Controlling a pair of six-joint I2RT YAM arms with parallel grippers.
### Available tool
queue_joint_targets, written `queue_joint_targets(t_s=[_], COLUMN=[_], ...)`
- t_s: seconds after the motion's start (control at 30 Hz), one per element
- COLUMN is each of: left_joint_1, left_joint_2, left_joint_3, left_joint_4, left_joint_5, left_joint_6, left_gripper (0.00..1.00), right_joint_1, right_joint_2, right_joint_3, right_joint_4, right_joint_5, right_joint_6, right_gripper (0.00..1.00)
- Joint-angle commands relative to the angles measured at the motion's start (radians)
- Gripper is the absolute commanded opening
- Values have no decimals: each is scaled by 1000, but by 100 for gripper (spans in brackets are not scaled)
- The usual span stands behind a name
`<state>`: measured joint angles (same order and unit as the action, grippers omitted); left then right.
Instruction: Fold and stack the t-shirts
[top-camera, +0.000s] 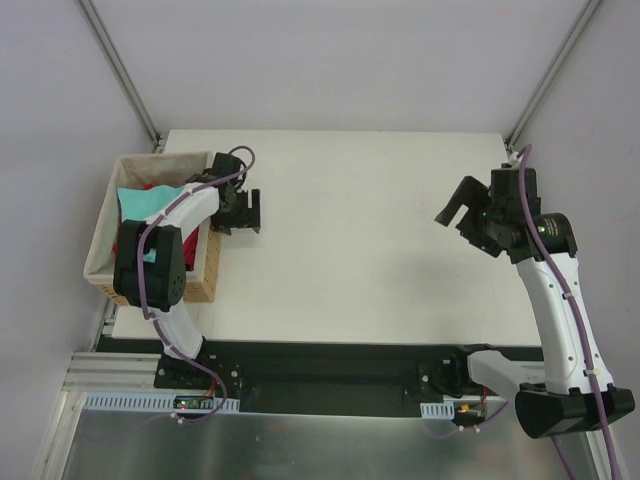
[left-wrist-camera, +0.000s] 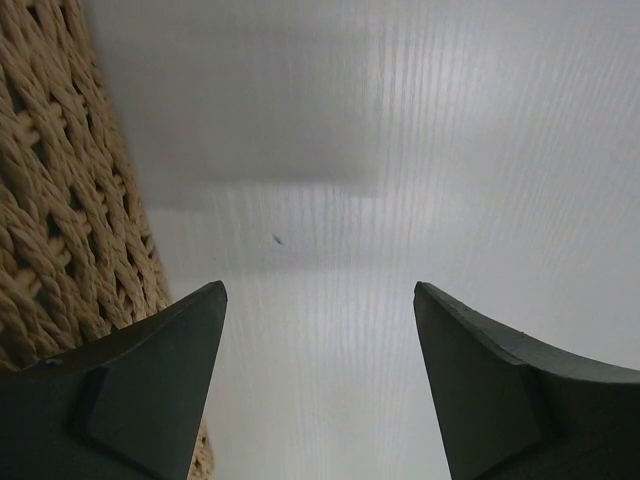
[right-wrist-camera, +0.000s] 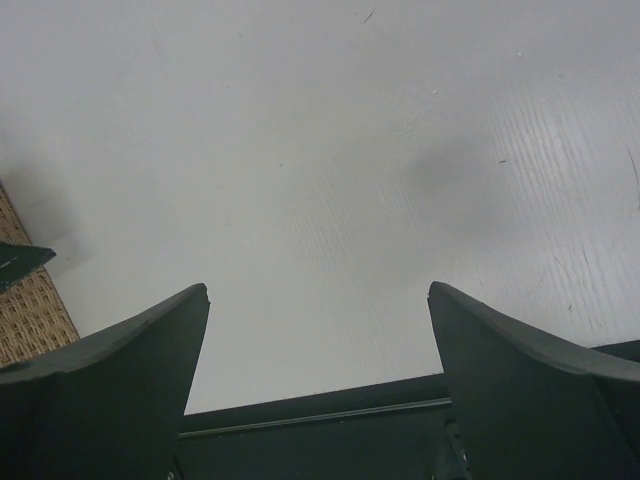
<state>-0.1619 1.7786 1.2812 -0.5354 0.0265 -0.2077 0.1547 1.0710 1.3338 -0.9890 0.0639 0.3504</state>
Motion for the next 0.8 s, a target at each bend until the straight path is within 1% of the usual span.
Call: queue_joint_targets(t_s=[0.0, 0.03, 0.13, 0.27, 0.3, 0.37, 0.47, 0.5, 0.6, 0.63, 0.7, 0.73, 0.77], left_joint_1=[18, 18, 21, 61, 91, 116, 122, 119, 98, 66, 18, -34, -54], left_joint_2=[-102, -113, -162, -200, -209, -246, -298, -312, -373, -389, -432, -444, -467], left_joint_3=[-69, -97, -147, -169, -171, -192, -223, -224, -200, -175, -152, -123, -108], left_joint_4=[-23, -24, -25, -26, -26, -28, -26, -28, -26, -28, -32, -47, -57], left_joint_5=[38, 52, 21, -2, 7, 35, 119, 172, 236, 243, 231, 205, 198], left_joint_6=[60, 82, 83, 94, 91, 79, 67, 47, -14, -27, -60, -79, -100], left_gripper=[76, 76, 76, 76, 76, 76, 77, 77, 77, 77, 78, 78, 78], right_joint_1=[-1, -3, -3, -3, -1, -3, -1, -1, -3, -1, -1, 0, -1], right_joint_2=[-2, -2, -3, 10, 15, 23, 43, 50, 82, 86, 78, 72, 63], right_joint_3=[4, 2, -8, -2, 4, 5, -25, -34, -38, -27, -19, -15, -2], right_joint_4=[21, 24, 29, 33, 32, 32, 46, 49, 56, 59, 97, 113, 127], right_joint_5=[7, 7, 7, -21, -22, -21, -4, -4, -50, -94, -125, -145, -157], right_joint_6=[25, 25, 25, 21, 18, 6, -33, -42, -77, -85, -97, -100, -116], right_gripper=[96, 96, 96, 96, 96, 96, 96, 96, 96, 96, 96, 96, 96])
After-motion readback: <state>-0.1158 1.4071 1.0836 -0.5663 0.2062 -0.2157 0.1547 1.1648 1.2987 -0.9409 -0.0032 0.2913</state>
